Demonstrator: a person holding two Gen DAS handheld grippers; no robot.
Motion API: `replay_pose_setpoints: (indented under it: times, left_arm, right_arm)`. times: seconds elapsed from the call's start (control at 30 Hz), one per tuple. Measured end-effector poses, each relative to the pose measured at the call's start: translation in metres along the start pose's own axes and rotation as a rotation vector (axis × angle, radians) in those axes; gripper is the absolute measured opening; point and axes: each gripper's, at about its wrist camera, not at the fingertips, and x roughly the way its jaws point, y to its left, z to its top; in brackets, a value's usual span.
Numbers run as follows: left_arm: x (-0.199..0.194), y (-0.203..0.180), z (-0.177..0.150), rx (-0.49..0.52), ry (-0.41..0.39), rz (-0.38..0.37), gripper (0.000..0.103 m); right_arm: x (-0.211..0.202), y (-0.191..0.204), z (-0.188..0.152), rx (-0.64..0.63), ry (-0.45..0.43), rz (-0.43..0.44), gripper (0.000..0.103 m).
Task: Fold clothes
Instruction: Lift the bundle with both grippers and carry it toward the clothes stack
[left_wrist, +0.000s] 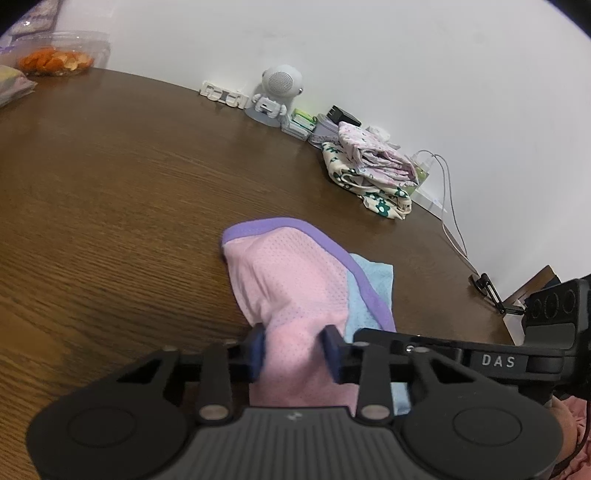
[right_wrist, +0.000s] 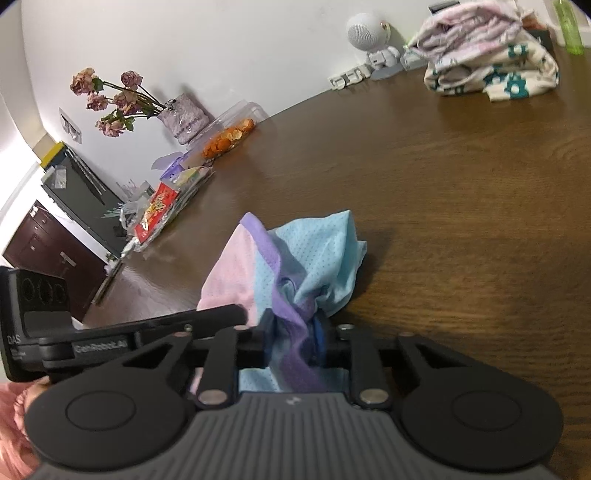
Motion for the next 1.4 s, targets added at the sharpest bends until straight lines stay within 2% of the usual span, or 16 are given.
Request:
replay_pose_setpoints:
  times: [0.23, 0.47, 0.8, 0.93, 1.13, 1.4]
  left_arm:
    - [-0.003, 0.000, 0.000, 0.025, 0.005, -0.036, 0.018]
    - [-0.023, -0.017, 0.005, 0.069, -0.051, -0.075, 0.017]
    - [-0.050, -0.065, 0.021, 0.184, -0.143, -0.130, 0.015]
    - [-0.060, -0.090, 0.040, 0.244, -0.191, -0.146, 0.015]
    - [-0.066, -0.135, 0.079, 0.348, -0.256, -0.174, 0.015]
    - [-0.041, -0.190, 0.148, 0.423, -0.308, -0.188, 0.015]
  right_arm:
    - [-0.008, 0.010, -0.001, -0.029, -0.023, 0.004, 0.012]
    - [-0.034, 0.022, 0.002, -0.049, -0.078, 0.006, 0.011]
    - [-0.088, 0.046, 0.017, -0.104, -0.177, -0.005, 0.011]
    - [-0.112, 0.054, 0.035, -0.107, -0.224, 0.012, 0.011]
    - [-0.148, 0.061, 0.074, -0.142, -0.315, -0.016, 0.011]
    - [-0.182, 0.050, 0.145, -0.157, -0.412, -0.073, 0.011]
